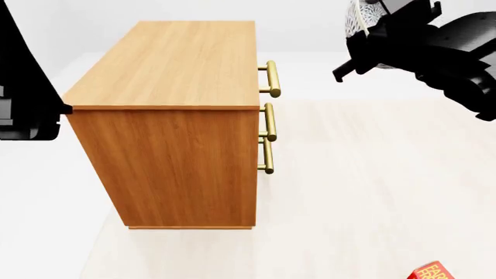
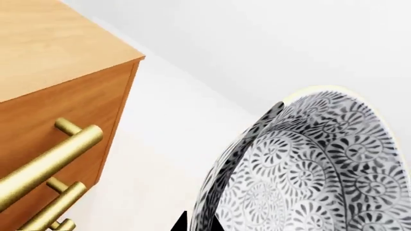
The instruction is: Close the top drawer of the cabinet and put the bowl on top of it.
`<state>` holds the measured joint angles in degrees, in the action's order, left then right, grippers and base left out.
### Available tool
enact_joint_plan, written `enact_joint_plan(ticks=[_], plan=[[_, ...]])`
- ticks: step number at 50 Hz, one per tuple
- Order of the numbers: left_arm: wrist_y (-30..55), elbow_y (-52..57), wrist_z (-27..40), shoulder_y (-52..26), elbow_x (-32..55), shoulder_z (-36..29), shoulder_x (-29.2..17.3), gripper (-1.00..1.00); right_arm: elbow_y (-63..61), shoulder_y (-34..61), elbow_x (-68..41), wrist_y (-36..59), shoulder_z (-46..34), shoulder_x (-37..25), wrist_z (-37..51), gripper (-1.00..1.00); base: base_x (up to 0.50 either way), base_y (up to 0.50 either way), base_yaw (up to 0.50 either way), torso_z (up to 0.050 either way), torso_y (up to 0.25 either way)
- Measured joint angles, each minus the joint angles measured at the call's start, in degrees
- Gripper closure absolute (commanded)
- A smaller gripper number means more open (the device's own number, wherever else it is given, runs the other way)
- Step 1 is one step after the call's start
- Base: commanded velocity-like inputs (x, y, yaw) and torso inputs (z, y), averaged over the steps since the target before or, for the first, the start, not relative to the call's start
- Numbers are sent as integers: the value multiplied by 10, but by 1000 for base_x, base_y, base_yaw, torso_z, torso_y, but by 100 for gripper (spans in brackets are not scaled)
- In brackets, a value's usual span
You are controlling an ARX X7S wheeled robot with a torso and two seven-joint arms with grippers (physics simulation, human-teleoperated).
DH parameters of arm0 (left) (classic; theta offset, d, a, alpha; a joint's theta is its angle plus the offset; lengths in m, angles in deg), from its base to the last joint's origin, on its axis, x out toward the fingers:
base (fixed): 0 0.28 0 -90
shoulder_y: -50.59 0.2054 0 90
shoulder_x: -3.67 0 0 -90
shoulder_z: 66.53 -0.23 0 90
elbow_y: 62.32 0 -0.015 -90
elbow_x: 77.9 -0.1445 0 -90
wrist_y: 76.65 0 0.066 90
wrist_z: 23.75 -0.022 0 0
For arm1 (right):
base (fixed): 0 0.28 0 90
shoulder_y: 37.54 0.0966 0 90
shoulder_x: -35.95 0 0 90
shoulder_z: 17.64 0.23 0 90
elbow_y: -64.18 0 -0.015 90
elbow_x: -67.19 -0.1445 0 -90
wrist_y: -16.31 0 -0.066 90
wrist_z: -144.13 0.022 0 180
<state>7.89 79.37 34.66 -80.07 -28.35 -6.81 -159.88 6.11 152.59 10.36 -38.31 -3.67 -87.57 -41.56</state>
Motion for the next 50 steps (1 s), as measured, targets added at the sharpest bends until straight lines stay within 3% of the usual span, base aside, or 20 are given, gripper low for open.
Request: enact_joint_plan(ticks=[22, 36, 50], plan=[[-1, 0, -1, 4, -1, 2, 1, -100, -5, 5, 6, -9, 2, 10, -10, 100, 0, 0, 0, 0, 0], [0, -3, -3, 5, 0, 4, 3, -100, 275, 41, 101, -137, -7, 178, -201, 100, 0, 0, 0, 0, 1], [2, -6, -6, 4, 0, 4, 8, -100, 394, 42, 289, -188, 165, 290, -346, 100, 0, 0, 0, 0, 1]])
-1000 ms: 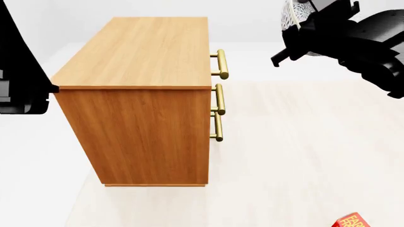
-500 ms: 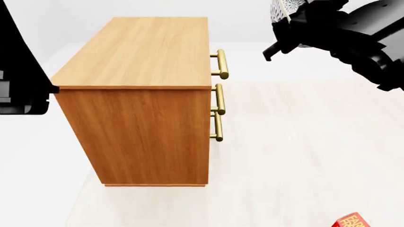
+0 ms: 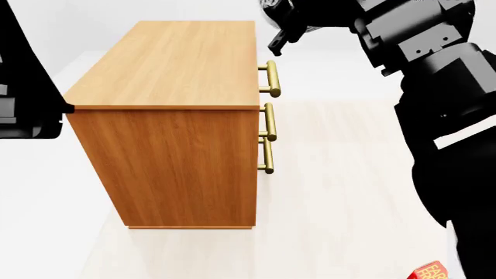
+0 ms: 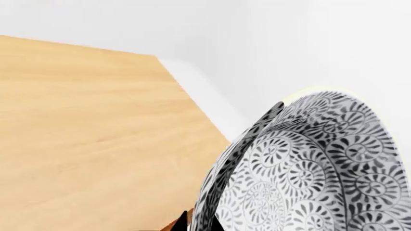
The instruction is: Close the top drawer of the cabinet and put the bowl on top of it.
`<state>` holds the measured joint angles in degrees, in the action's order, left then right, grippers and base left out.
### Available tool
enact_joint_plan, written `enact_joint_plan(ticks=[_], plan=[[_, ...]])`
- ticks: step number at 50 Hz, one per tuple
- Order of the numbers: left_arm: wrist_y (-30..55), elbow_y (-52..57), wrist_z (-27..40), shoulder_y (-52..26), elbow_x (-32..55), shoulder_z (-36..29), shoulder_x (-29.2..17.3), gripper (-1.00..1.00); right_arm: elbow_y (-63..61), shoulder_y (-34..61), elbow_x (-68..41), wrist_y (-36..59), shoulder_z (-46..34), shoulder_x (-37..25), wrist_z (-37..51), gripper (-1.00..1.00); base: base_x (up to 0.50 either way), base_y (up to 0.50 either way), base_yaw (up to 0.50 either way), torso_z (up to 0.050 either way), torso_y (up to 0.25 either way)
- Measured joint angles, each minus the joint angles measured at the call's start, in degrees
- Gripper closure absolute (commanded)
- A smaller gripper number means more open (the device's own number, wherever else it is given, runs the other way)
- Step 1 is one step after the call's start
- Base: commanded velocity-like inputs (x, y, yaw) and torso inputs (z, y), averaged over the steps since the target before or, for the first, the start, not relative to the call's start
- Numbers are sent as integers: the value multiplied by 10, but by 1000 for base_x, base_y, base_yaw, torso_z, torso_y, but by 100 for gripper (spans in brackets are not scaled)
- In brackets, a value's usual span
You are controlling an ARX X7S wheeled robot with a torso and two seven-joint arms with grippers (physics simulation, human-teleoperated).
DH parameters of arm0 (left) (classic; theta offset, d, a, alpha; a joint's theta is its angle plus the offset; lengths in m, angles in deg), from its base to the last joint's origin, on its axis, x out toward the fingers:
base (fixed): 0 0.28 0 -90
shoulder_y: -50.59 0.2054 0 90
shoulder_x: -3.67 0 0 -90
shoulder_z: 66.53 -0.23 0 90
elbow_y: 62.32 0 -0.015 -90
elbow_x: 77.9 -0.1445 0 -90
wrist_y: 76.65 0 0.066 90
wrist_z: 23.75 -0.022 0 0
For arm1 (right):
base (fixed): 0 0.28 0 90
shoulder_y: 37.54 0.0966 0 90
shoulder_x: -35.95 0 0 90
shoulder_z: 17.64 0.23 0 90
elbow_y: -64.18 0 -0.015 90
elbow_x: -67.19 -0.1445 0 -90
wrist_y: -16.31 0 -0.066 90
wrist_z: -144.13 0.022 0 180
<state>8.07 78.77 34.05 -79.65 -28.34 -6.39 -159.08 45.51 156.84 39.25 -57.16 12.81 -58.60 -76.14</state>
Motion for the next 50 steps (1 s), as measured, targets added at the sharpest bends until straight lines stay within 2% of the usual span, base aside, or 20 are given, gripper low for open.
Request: enact_joint_plan(ticks=[10, 25, 38, 50], plan=[[3, -2, -2, -1, -1, 0, 5, -100, 18, 5, -112, -37, -90, 29, -42, 100, 0, 0, 0, 0, 0], [7, -6, -7, -4, 0, 0, 11, -100, -9, 13, -277, -74, -223, 42, -59, 100, 0, 0, 0, 0, 1], [9, -8, -10, -6, 1, 1, 15, -100, -40, 11, -330, -68, -266, 45, -64, 100, 0, 0, 0, 0, 0], [10, -10, -12, -4, 0, 1, 18, -100, -59, 7, -335, -45, -261, 45, -60, 100, 0, 0, 0, 0, 0]])
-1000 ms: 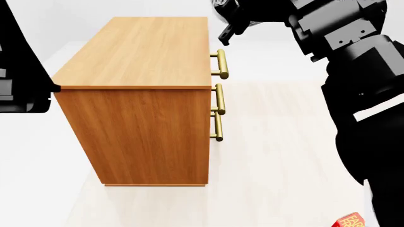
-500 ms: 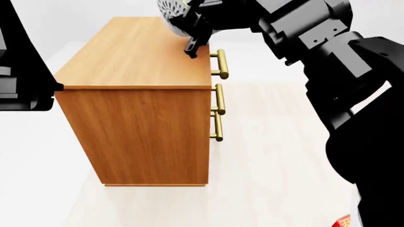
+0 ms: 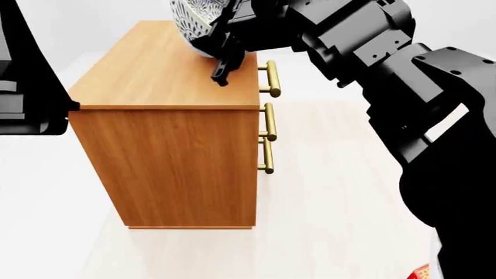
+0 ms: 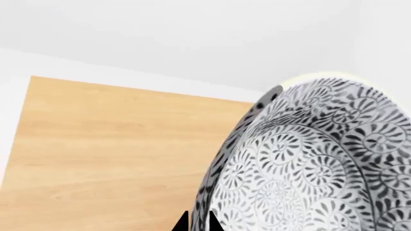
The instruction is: Close the top drawer of the cabinet and put the bowl on top of it.
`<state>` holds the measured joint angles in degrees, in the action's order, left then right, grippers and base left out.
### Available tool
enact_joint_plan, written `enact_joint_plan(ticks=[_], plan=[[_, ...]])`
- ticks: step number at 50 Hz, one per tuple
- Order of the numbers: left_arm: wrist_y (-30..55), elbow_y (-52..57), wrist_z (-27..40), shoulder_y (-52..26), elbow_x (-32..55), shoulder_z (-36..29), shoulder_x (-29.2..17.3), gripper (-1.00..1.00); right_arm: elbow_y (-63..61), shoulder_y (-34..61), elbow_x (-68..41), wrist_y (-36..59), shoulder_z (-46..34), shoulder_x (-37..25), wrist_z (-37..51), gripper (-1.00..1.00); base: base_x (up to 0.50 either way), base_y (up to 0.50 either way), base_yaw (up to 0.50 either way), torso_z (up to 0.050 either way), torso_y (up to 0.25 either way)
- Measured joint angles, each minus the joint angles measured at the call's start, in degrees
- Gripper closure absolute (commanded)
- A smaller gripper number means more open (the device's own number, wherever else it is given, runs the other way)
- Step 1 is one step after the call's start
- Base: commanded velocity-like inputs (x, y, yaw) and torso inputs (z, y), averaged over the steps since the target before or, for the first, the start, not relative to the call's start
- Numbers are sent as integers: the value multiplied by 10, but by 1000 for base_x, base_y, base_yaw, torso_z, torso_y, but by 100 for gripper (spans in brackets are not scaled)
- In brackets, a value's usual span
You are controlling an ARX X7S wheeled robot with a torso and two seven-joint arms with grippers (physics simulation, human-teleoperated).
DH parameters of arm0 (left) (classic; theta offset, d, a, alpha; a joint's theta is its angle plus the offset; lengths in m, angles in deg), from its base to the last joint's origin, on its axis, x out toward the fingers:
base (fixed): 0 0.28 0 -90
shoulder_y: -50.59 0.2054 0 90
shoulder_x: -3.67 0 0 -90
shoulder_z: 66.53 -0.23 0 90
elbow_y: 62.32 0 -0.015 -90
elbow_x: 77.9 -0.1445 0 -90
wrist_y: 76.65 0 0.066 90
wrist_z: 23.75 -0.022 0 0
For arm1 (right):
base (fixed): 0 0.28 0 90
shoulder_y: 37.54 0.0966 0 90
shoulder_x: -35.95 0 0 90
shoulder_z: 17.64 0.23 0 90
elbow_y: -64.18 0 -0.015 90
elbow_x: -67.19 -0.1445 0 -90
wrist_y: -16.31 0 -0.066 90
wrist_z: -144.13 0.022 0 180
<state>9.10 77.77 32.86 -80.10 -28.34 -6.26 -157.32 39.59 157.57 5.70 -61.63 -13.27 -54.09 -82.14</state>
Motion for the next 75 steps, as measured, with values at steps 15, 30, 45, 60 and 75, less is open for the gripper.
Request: enact_joint_plan(ticks=[15, 30, 45, 60, 75], plan=[[3, -3, -3, -1, -1, 0, 6, -100, 0, 0, -12, -5, -3, 0, -1, -100, 0, 0, 0, 0, 0], [4, -4, -4, 0, -2, 1, 8, -100, 14, 22, -69, -60, -9, 0, 10, -100, 0, 0, 0, 0, 0], [7, -4, -4, 1, -2, 2, 9, -100, 44, 63, -126, -120, -10, 0, 16, -100, 0, 0, 0, 0, 0], [13, -3, -6, -4, -1, 2, 13, -100, -11, 90, -138, -175, 5, -51, 105, -100, 0, 0, 0, 0, 0], [20, 0, -8, -12, 2, 5, 16, -100, -410, 130, -96, -184, 18, -278, 407, -100, 0, 0, 0, 0, 0]])
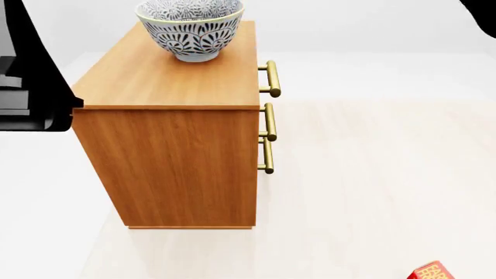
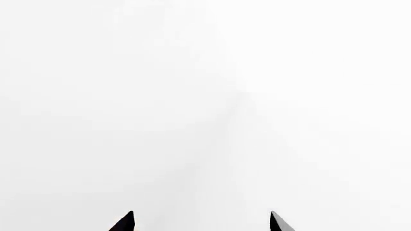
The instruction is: Close the top drawer of the cabinet and put the bowl on top of it.
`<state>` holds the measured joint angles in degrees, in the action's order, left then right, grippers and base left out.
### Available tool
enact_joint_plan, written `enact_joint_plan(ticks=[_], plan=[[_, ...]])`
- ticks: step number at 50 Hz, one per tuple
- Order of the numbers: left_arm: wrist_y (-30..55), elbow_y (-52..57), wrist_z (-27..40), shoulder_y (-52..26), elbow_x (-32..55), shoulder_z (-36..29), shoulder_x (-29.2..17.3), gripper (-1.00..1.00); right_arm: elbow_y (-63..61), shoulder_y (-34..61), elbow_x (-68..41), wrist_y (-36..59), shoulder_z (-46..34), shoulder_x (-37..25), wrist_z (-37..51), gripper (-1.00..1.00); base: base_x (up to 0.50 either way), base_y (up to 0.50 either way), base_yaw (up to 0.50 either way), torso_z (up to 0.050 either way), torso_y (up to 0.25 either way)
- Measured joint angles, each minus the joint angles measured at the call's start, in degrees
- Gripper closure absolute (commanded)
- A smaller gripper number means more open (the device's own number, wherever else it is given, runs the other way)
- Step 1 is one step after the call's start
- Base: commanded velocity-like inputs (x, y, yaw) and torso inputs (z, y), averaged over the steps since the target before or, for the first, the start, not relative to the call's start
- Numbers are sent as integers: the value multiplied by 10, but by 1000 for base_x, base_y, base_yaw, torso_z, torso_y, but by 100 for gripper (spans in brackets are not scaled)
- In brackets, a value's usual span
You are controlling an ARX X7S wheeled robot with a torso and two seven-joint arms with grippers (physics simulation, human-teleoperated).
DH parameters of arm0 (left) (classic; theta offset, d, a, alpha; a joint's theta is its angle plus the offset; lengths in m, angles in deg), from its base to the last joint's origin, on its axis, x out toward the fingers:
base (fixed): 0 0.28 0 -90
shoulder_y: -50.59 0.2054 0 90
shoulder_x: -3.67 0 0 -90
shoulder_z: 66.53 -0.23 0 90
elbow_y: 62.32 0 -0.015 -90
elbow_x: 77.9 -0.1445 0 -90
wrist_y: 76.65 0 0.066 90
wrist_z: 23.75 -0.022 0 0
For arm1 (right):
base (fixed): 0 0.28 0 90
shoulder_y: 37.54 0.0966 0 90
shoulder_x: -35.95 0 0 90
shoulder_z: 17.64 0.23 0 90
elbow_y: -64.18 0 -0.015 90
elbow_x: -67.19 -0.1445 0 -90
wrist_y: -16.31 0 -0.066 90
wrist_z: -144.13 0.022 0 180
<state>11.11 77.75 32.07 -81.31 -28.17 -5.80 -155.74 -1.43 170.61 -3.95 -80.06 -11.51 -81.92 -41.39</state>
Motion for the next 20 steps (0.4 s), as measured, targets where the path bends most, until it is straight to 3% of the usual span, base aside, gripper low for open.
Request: enact_joint_plan(ticks=[10, 20], plan=[[2, 0, -1, -3, 3, 3, -1, -100, -160, 10, 24, -39, 33, -98, 130, -100, 0, 0, 0, 0, 0], [1, 0, 0, -2, 3, 5, -2, -100, -274, 5, 29, -98, 74, -167, 190, -100, 0, 0, 0, 0, 0]])
